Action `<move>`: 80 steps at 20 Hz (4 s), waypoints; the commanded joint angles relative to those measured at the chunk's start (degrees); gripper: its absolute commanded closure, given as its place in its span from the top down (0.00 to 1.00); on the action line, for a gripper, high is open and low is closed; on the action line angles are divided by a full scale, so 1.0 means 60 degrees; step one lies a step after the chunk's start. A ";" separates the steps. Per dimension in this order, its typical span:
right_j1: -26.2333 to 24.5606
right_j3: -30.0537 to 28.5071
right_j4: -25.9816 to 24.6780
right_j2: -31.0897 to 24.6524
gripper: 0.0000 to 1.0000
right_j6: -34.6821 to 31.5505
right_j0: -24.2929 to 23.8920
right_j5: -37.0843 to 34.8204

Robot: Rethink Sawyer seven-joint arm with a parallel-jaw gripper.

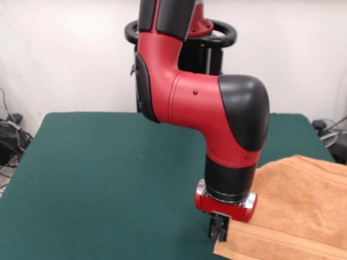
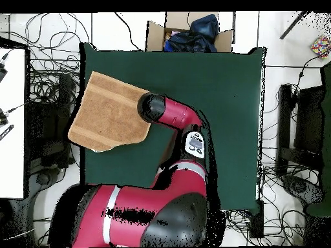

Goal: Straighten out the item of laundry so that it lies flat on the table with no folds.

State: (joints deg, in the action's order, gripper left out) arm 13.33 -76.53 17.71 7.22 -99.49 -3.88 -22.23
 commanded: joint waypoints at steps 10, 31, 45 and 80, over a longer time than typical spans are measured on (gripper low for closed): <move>-0.0433 -0.0568 -0.0859 -0.0108 1.00 -0.1349 0.0619 0.0327; -0.0895 -0.0229 -0.0203 0.0088 1.00 -0.2277 0.1214 0.0835; -0.1918 0.0392 0.0118 0.0658 0.00 -0.2541 0.1399 0.1458; -0.0273 -0.1291 -0.0330 -0.0645 1.00 -0.1113 -0.0097 0.0289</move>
State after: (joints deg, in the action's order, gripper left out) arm 13.38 -78.35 16.72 10.48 -99.49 -2.97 -13.79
